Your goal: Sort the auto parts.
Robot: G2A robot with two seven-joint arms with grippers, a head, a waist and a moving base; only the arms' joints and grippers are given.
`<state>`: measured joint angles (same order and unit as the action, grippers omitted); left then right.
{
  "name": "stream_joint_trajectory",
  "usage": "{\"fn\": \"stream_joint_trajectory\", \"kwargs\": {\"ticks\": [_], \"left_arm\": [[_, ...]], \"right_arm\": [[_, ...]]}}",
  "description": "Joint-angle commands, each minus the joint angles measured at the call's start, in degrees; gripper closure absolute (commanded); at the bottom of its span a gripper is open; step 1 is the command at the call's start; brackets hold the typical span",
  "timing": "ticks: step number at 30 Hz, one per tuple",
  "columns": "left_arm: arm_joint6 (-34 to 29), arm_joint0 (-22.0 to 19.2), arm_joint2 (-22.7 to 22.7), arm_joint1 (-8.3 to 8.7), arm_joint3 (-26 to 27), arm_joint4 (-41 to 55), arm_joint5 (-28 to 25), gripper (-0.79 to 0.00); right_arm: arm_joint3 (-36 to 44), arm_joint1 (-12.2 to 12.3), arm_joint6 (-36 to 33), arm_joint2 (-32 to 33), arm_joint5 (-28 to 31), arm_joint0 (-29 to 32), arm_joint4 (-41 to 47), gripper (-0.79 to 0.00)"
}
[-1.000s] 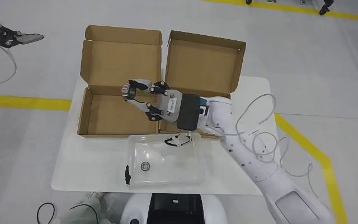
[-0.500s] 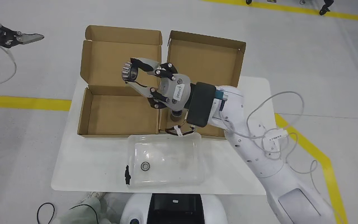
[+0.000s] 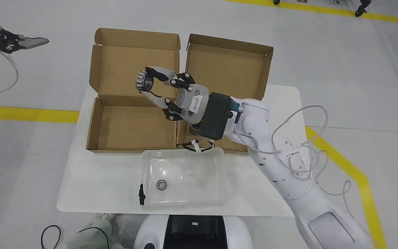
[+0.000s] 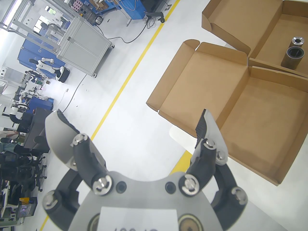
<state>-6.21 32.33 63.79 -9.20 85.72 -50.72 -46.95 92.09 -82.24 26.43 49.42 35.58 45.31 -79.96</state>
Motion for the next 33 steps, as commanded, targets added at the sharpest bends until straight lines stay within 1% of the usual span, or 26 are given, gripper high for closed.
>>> {"fn": "stream_joint_trajectory", "kwargs": {"ticks": [1, 6, 9, 14, 20, 26, 33], "left_arm": [[0.0, 0.0, 0.0, 0.0, 0.0, 0.0, 0.0, -0.785], [0.0, 0.0, 0.0, 0.0, 0.0, 0.0, 0.0, -0.785], [0.0, 0.0, 0.0, 0.0, 0.0, 0.0, 0.0, -0.785], [0.0, 0.0, 0.0, 0.0, 0.0, 0.0, 0.0, -0.785], [0.0, 0.0, 0.0, 0.0, 0.0, 0.0, 0.0, -0.785], [0.0, 0.0, 0.0, 0.0, 0.0, 0.0, 0.0, -0.785], [0.0, 0.0, 0.0, 0.0, 0.0, 0.0, 0.0, -0.785]], "right_arm": [[-0.1, 0.0, -0.6, -0.2, -0.2, 0.5, -0.3, 0.0], [-1.2, 0.0, -2.9, -1.0, -0.7, 2.3, -1.6, 0.0], [-2.9, -0.1, -3.6, -1.9, -0.2, 3.3, -0.7, 0.0], [-8.3, -0.6, -4.3, -3.7, 0.0, 4.3, 0.6, 0.0], [-14.1, -1.5, -7.7, -6.1, 0.3, 3.6, 2.2, 0.0], [-20.8, -3.1, -12.8, -9.2, 1.3, 1.4, 5.3, 0.0], [-30.1, -6.4, -16.2, -14.4, 2.7, -2.7, 9.3, 0.0]]}}
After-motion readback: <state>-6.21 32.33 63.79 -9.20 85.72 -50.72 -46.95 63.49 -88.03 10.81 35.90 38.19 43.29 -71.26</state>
